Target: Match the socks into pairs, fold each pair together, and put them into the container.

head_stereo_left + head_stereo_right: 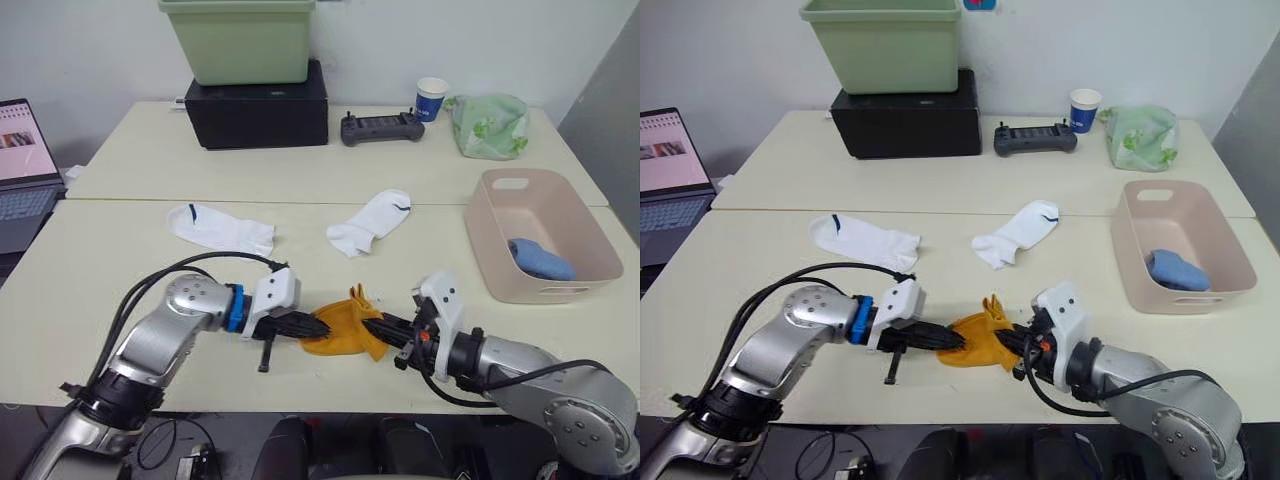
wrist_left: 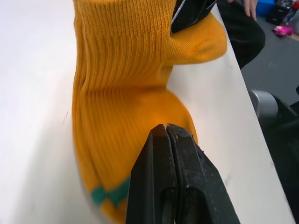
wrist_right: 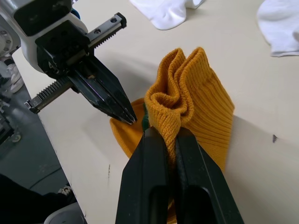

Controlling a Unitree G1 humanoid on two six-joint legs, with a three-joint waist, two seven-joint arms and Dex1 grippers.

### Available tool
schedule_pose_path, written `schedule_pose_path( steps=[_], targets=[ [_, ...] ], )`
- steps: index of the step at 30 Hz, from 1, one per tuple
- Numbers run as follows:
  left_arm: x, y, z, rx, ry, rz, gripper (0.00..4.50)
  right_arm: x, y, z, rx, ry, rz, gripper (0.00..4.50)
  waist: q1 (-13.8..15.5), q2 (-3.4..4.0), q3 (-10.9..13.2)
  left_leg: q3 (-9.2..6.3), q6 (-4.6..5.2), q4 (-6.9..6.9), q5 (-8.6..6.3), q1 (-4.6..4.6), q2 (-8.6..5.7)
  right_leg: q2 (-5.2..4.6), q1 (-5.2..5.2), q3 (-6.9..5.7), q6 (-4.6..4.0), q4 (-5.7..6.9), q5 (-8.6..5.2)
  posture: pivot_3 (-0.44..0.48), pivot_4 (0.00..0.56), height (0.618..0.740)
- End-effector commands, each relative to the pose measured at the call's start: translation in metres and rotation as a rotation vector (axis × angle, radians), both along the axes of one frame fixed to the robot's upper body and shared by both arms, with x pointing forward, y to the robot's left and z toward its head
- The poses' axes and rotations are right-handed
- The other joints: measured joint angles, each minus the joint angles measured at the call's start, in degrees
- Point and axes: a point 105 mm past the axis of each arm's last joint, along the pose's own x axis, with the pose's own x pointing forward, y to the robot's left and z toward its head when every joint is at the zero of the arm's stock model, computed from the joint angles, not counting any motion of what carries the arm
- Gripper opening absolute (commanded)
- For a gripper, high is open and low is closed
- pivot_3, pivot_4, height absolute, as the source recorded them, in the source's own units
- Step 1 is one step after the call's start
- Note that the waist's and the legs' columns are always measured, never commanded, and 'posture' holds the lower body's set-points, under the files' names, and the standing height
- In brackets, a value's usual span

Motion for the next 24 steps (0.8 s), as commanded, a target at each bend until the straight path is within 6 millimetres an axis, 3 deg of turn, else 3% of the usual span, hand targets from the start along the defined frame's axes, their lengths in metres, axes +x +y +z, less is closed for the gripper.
schedule_pose_path(
  steps=[1,4,9,14,20,24],
  targets=[
    [0.001,0.005,-0.005,0.028,-0.052,0.018,0.00,0.000,0.011,0.003,0.008,0.001,0.052,0.03,0.03,0.00,0.01,0.01,0.00,0.00,0.00,-0.01,0.00,0.00,-0.01,0.01,0.00,0.00,0.00,0.000,0.150,0.720],
    [0.006,0.004,-0.018,0.037,-0.072,0.052,0.00,0.007,0.022,-0.003,-0.010,0.029,0.069,0.03,0.06,0.00,0.00,0.00,0.00,0.00,0.00,0.00,0.00,0.00,-0.02,0.00,0.00,0.00,0.00,0.000,0.150,0.720],
    [0.009,0.001,-0.021,0.032,-0.094,0.054,0.00,0.017,0.035,-0.015,-0.034,0.071,0.079,0.03,0.05,0.00,0.01,0.01,0.00,0.00,0.00,-0.02,0.00,0.00,-0.04,0.01,0.00,-0.01,0.00,0.000,0.150,0.720],
    [0.016,0.010,-0.015,0.014,-0.106,0.110,0.00,0.021,0.041,0.001,0.013,0.024,0.106,1.44,0.05,0.00,0.01,0.01,0.00,-0.01,0.00,-0.03,0.00,0.00,-0.06,0.01,0.00,0.01,0.00,0.000,0.150,0.720],
    [0.031,0.045,0.007,-0.034,-0.106,0.273,0.00,0.012,0.022,0.028,0.081,-0.037,0.108,3.55,0.04,0.00,0.01,-0.02,0.00,-0.01,0.00,-0.04,0.01,0.00,-0.07,-0.02,0.00,0.02,0.00,0.000,0.150,0.720],
    [0.044,0.049,0.039,-0.108,-0.144,0.297,0.00,0.022,0.003,0.028,-0.011,-0.134,-0.013,3.37,0.16,-0.01,0.03,-0.04,0.00,-0.01,0.00,-0.05,0.01,-0.01,-0.06,-0.07,0.00,0.00,0.00,0.000,0.150,0.720]
  ],
)
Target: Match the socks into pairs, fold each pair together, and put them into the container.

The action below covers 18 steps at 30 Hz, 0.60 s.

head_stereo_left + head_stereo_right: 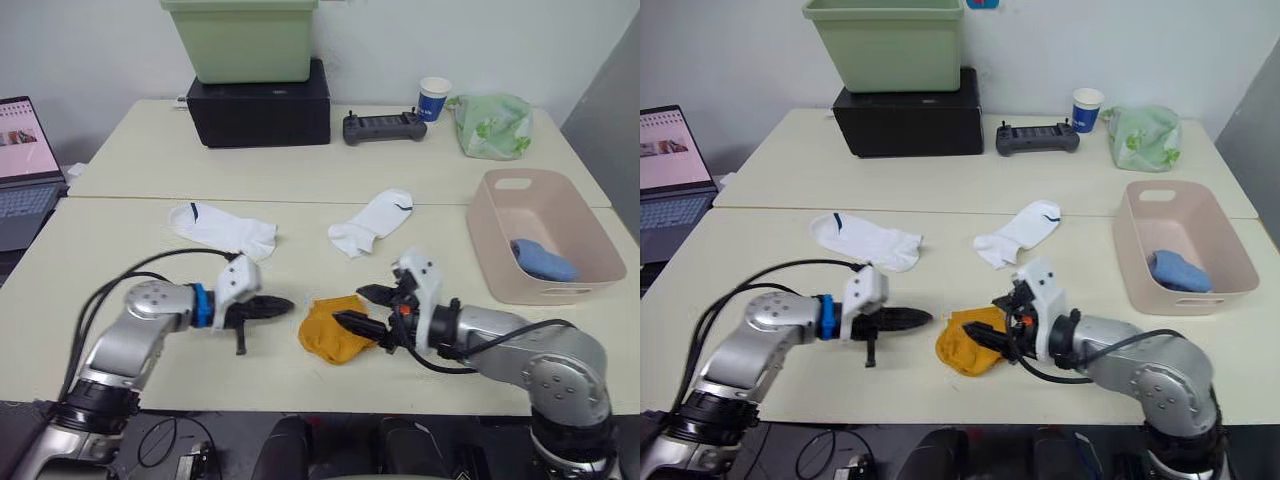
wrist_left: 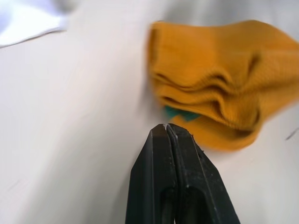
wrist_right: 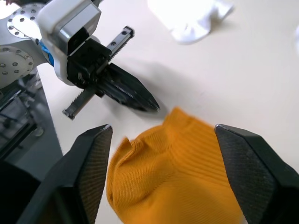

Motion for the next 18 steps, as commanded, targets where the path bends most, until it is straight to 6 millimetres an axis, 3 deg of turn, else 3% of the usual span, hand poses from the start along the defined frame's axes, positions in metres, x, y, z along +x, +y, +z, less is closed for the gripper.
schedule_pose_path(
  steps=[1,5,10,14,18],
  targets=[
    [0.006,-0.006,0.033,-0.059,-0.069,-0.041,0.00,0.005,-0.008,0.004,-0.041,-0.092,-0.070,3.10,0.12,-0.02,0.01,-0.01,0.00,0.00,0.00,-0.01,-0.01,-0.02,0.00,-0.01,0.00,-0.01,0.00,0.000,0.150,0.720],
    [-0.012,-0.045,0.042,-0.073,-0.060,-0.265,0.00,0.010,0.001,-0.016,-0.143,-0.125,-0.032,1.80,-0.02,-0.03,0.01,0.07,0.00,0.01,0.00,-0.03,-0.07,-0.06,0.01,0.05,0.01,-0.05,0.00,0.000,0.150,0.720],
    [-0.034,-0.063,0.023,-0.028,0.020,-0.421,0.00,0.022,0.015,-0.032,-0.187,-0.153,-0.002,0.10,-0.91,-0.03,0.02,0.09,0.00,0.00,0.00,-0.01,0.01,0.05,-0.03,0.10,0.00,0.00,0.00,0.000,0.150,0.720],
    [-0.035,-0.056,-0.020,0.103,0.088,-0.472,0.00,0.031,0.015,-0.049,-0.229,-0.141,-0.007,0.04,-1.00,-0.02,0.03,0.05,0.00,-0.01,0.00,0.03,0.01,0.07,-0.01,0.08,0.00,0.04,0.00,0.000,0.150,0.720],
    [-0.027,-0.044,-0.042,0.195,0.087,-0.461,0.00,0.035,0.009,-0.058,-0.269,-0.145,-0.034,0.04,-0.84,-0.06,0.04,0.04,0.00,0.02,0.00,0.00,0.00,0.05,-0.02,0.05,0.00,0.03,0.00,0.000,0.150,0.720]
  ],
)
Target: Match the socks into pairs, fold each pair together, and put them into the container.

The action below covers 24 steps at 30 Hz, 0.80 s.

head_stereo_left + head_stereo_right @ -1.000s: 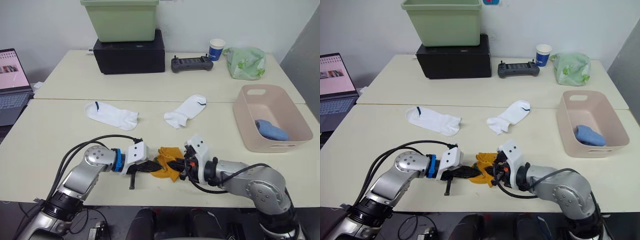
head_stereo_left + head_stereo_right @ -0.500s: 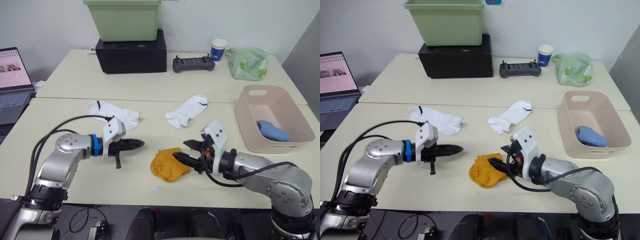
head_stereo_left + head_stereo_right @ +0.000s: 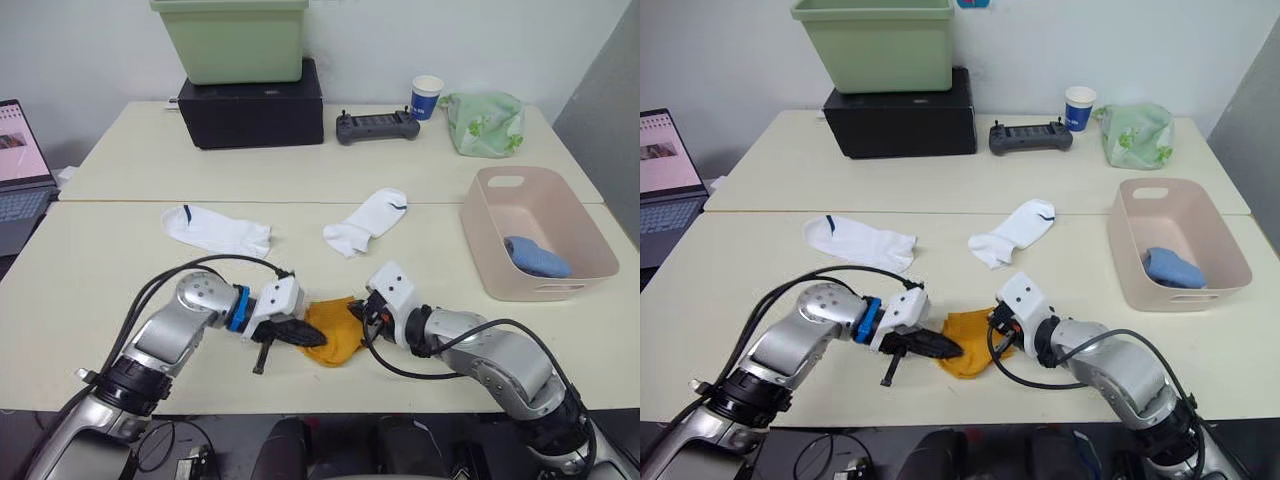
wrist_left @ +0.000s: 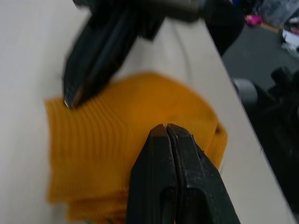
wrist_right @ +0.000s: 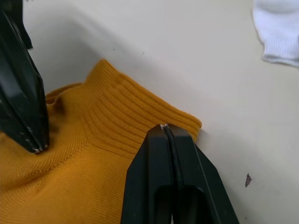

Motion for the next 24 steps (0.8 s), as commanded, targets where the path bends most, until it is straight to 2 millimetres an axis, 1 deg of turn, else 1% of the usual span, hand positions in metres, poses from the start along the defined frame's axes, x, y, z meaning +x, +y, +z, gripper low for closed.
schedule_pose_path(
  steps=[1,2,4,5,7,9,11,13,16,18,21,24],
  targets=[
    [0.005,0.007,-0.009,0.058,-0.057,-0.021,0.00,0.006,-0.004,0.004,-0.013,-0.066,-0.022,0.04,0.10,0.00,-0.01,-0.02,0.00,0.00,0.00,0.01,0.00,-0.01,0.03,-0.02,0.00,-0.01,0.00,0.000,0.150,0.720],
    [0.005,0.007,-0.007,0.043,-0.053,-0.010,0.00,0.006,-0.006,0.007,-0.007,-0.079,-0.030,0.04,0.11,0.01,-0.01,-0.02,0.00,0.00,0.00,0.02,0.00,-0.01,0.03,-0.02,0.00,-0.01,0.00,0.000,0.150,0.720],
    [0.006,0.004,0.005,-0.015,-0.037,0.015,0.00,0.004,-0.007,0.018,0.027,-0.109,-0.022,0.04,0.09,0.01,-0.01,-0.02,0.00,0.00,0.00,0.02,0.00,-0.02,0.03,0.00,0.00,0.00,0.00,0.000,0.150,0.720],
    [0.006,0.002,0.012,-0.044,-0.022,0.026,0.00,0.001,-0.007,0.024,0.048,-0.123,-0.004,0.04,0.09,0.00,0.00,-0.02,0.00,0.00,0.00,0.02,0.00,-0.02,0.03,0.00,0.00,0.01,0.00,0.000,0.150,0.720],
    [0.003,-0.004,0.033,-0.117,0.038,0.039,0.00,-0.013,-0.003,0.035,0.098,-0.128,0.065,0.04,0.04,-0.01,0.01,-0.04,0.00,0.01,0.00,-0.02,0.00,-0.02,0.01,-0.03,0.00,0.01,0.00,0.000,0.150,0.720],
    [-0.002,-0.007,0.050,-0.152,0.109,0.038,0.00,-0.025,0.000,0.038,0.105,-0.110,0.137,0.04,0.04,-0.02,0.02,-0.06,0.00,0.01,0.00,-0.05,0.00,-0.02,0.01,-0.05,0.00,-0.01,0.00,0.000,0.150,0.720],
    [0.000,-0.008,0.057,-0.147,0.122,0.051,0.00,-0.031,0.000,0.037,0.075,-0.104,0.180,0.04,-0.03,-0.02,0.01,-0.08,0.00,0.01,0.00,-0.04,0.00,-0.02,0.03,-0.08,0.01,-0.01,0.00,0.000,0.150,0.720],
    [0.008,-0.009,0.053,-0.125,0.094,0.087,0.00,-0.034,0.000,0.034,0.052,-0.099,0.205,0.04,0.01,-0.02,0.01,-0.10,0.00,0.02,0.00,-0.02,0.00,-0.01,0.06,-0.10,0.01,-0.01,0.00,0.000,0.150,0.720],
    [0.020,-0.009,0.031,-0.043,0.036,0.131,0.00,-0.039,0.006,0.024,0.013,-0.080,0.255,0.04,-0.06,-0.02,0.01,-0.07,0.00,0.02,0.00,0.01,-0.02,-0.02,0.06,-0.07,0.00,-0.01,0.00,0.000,0.150,0.720],
    [0.024,-0.009,0.019,-0.013,0.026,0.155,0.00,-0.043,0.009,0.015,-0.018,-0.060,0.282,0.04,-0.06,-0.03,0.02,-0.09,0.00,0.00,0.00,0.01,-0.01,0.00,0.04,-0.07,0.00,0.00,0.00,0.000,0.150,0.720],
    [0.028,-0.006,0.009,0.027,0.008,0.165,0.00,-0.049,0.003,-0.002,-0.084,-0.022,0.301,0.04,0.10,-0.05,0.03,-0.10,0.00,0.02,0.00,-0.05,-0.01,-0.01,0.02,-0.09,0.00,-0.02,0.00,0.000,0.150,0.720],
    [0.029,-0.004,0.008,0.038,-0.017,0.155,0.00,-0.054,-0.006,-0.007,-0.087,0.003,0.285,0.04,0.40,-0.05,0.02,-0.09,0.00,0.03,0.00,-0.03,-0.03,-0.05,0.05,-0.09,0.00,-0.06,0.00,0.000,0.150,0.720]
  ],
)
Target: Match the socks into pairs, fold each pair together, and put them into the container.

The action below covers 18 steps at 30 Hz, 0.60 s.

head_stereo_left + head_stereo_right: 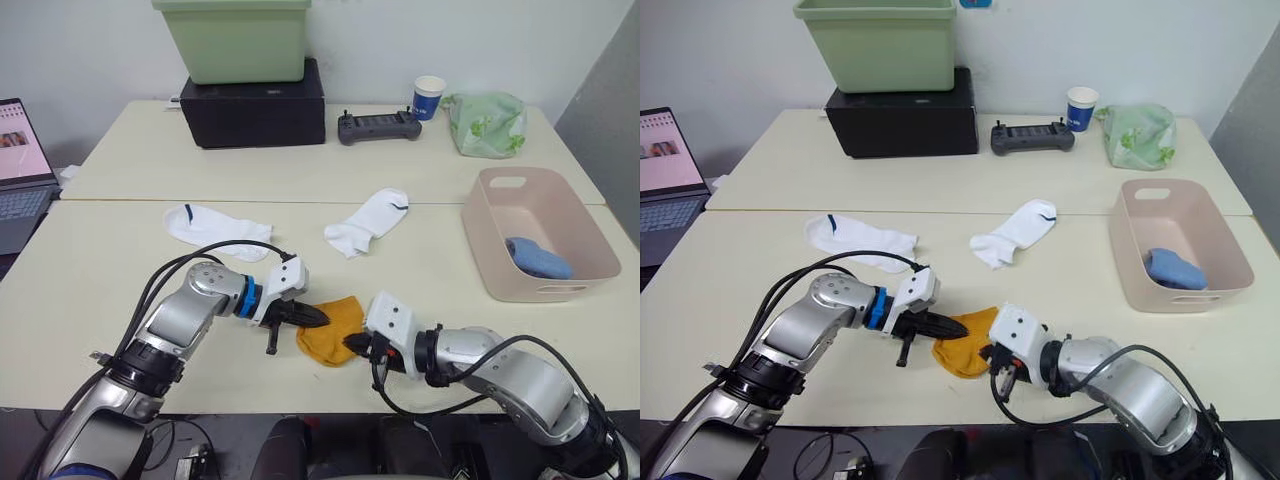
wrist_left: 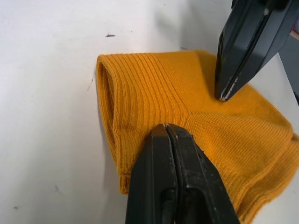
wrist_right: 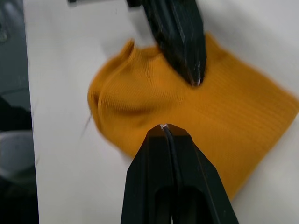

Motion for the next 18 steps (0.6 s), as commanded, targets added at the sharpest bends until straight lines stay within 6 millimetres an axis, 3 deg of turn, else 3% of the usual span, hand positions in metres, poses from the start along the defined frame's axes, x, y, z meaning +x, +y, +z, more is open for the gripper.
schedule_pose_path(
  steps=[1,6,8,12,15,18],
  targets=[
    [0.001,0.003,0.004,0.021,-0.044,-0.019,0.00,-0.008,-0.009,0.003,0.020,-0.008,-0.006,0.04,0.12,0.00,0.00,0.00,0.00,0.00,0.00,0.00,0.00,0.00,0.00,0.00,0.00,0.00,0.00,0.000,0.150,0.720],
    [-0.008,-0.003,0.038,-0.060,-0.039,-0.098,0.00,-0.010,-0.019,0.024,0.156,0.011,-0.130,0.04,0.19,-0.04,0.03,0.01,0.00,0.00,0.00,-0.01,0.02,0.01,0.00,0.02,0.00,0.02,0.00,0.000,0.150,0.720],
    [-0.009,-0.003,0.043,-0.054,-0.023,-0.099,0.00,-0.007,-0.024,0.029,0.192,0.021,-0.177,0.04,0.28,-0.04,0.02,-0.01,-0.01,0.01,0.00,0.01,0.02,0.01,0.00,-0.02,0.00,0.08,0.00,0.000,0.150,0.720],
    [-0.007,-0.005,0.035,-0.042,0.006,-0.077,0.00,0.001,-0.034,0.034,0.198,-0.005,-0.279,0.04,0.35,-0.04,0.02,0.03,0.00,0.00,0.00,0.03,0.00,0.01,0.03,0.03,0.00,0.03,0.00,0.000,0.150,0.720],
    [-0.009,0.000,0.016,0.019,0.028,-0.070,0.00,0.009,-0.041,0.033,0.153,-0.045,-0.360,0.04,0.33,-0.03,0.02,0.03,0.00,-0.02,0.00,0.01,0.01,0.01,0.00,0.03,0.00,0.02,0.00,0.000,0.150,0.720],
    [-0.012,0.009,0.000,0.065,0.049,-0.063,0.00,0.006,-0.040,0.036,0.207,0.046,-0.355,0.04,0.30,-0.03,0.02,0.03,0.00,-0.03,0.00,0.02,0.02,0.03,-0.01,0.04,0.00,0.03,0.00,0.000,0.150,0.720]
  ],
)
